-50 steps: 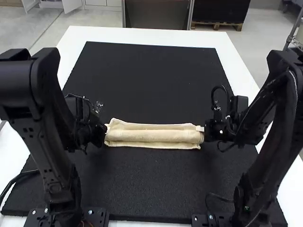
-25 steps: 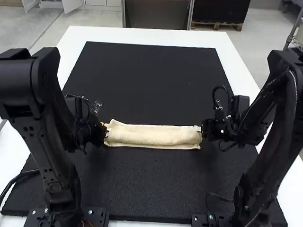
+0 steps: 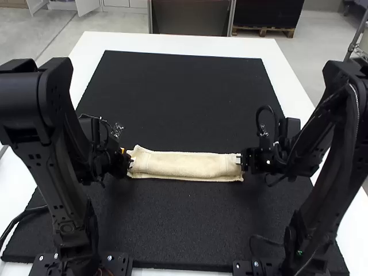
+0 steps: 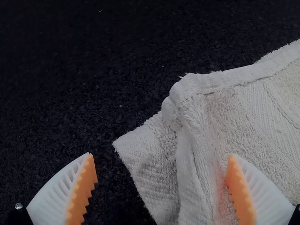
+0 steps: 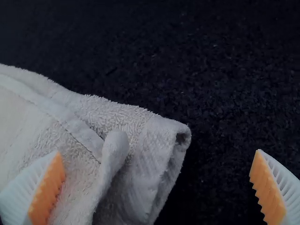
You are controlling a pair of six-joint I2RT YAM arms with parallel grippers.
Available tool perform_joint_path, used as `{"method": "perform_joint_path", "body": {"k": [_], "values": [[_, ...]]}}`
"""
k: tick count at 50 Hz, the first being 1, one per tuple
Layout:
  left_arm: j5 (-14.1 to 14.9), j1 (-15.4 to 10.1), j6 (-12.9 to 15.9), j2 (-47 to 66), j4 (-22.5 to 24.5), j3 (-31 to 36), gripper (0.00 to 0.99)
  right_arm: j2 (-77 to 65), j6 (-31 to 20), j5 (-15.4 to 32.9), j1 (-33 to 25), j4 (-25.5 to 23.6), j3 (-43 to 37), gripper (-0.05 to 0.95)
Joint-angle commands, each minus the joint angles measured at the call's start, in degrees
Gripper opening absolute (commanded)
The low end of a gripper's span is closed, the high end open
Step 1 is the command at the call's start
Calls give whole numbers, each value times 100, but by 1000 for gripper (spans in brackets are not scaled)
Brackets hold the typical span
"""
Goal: Fold the towel.
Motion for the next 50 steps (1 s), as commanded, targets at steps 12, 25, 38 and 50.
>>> {"method": "perform_joint_path", "body": {"k": [12,25,38,50], "values": [[-44,128,-5,24,98,-52,767,50,-9,27,380,14,91,907],[-44,137,-5,24,115,-43,867,173,17,71,423,23,135,907],[-26,137,3,24,107,-43,882,173,44,62,239,102,118,907],[-35,128,3,15,98,-43,885,173,-141,229,-51,119,100,884]]}}
